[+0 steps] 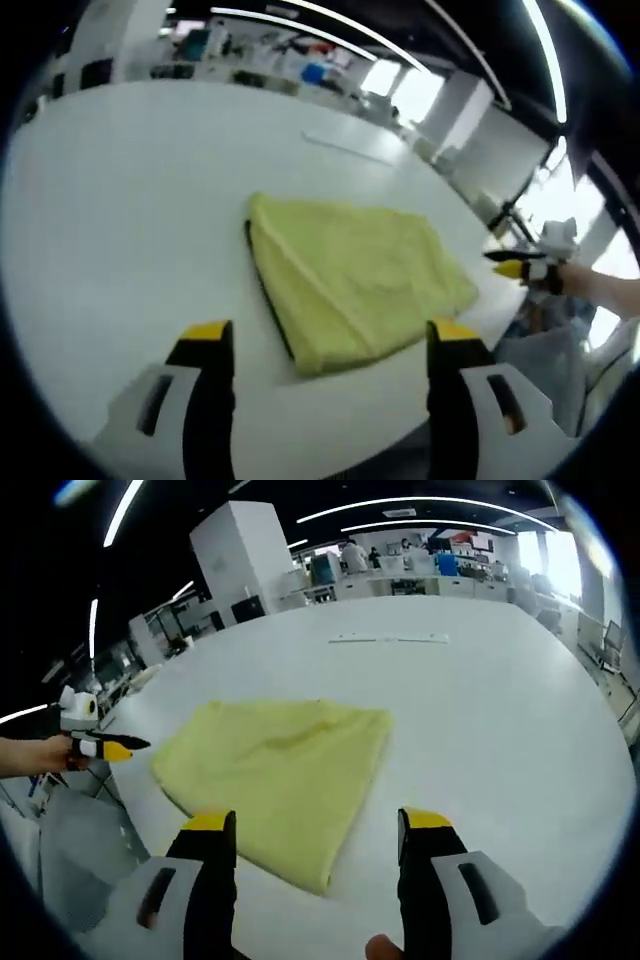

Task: Fold the garment on the visible template until the final outline fits inside the template.

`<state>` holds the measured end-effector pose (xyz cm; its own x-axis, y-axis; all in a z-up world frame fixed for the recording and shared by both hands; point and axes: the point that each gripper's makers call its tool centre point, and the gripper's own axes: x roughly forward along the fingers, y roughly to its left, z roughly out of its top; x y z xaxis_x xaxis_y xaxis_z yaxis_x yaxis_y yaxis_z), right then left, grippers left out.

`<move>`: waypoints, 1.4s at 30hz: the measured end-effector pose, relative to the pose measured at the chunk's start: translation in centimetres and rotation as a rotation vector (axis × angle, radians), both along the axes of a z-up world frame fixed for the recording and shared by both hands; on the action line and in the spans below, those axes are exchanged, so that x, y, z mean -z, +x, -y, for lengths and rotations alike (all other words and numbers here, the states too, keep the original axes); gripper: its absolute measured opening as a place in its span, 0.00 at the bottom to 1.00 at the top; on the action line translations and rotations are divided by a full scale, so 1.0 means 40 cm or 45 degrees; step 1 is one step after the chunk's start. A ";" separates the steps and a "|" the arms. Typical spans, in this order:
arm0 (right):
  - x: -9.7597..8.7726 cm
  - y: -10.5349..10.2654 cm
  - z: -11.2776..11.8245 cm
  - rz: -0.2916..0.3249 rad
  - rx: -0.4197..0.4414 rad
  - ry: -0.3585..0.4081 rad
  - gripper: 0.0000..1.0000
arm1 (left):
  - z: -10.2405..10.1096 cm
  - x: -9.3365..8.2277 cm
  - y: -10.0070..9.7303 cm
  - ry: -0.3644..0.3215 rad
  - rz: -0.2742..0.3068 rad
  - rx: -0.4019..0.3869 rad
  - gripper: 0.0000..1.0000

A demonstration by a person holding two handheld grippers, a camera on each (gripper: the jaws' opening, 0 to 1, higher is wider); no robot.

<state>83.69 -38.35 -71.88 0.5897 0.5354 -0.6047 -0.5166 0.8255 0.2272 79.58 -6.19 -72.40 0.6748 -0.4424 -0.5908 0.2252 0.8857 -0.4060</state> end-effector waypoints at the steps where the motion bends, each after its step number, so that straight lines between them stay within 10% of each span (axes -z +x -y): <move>1: 0.000 -0.003 0.000 -0.001 -0.001 0.000 0.65 | 0.001 -0.001 0.000 -0.001 0.000 -0.003 0.74; 24: 0.006 -0.019 0.015 -0.028 0.023 -0.004 0.63 | 0.008 -0.004 0.012 -0.036 -0.023 -0.002 0.71; 42: 0.082 -0.078 0.001 -0.130 0.012 -0.054 0.49 | 0.043 0.064 -0.032 -0.108 -0.175 -0.070 0.59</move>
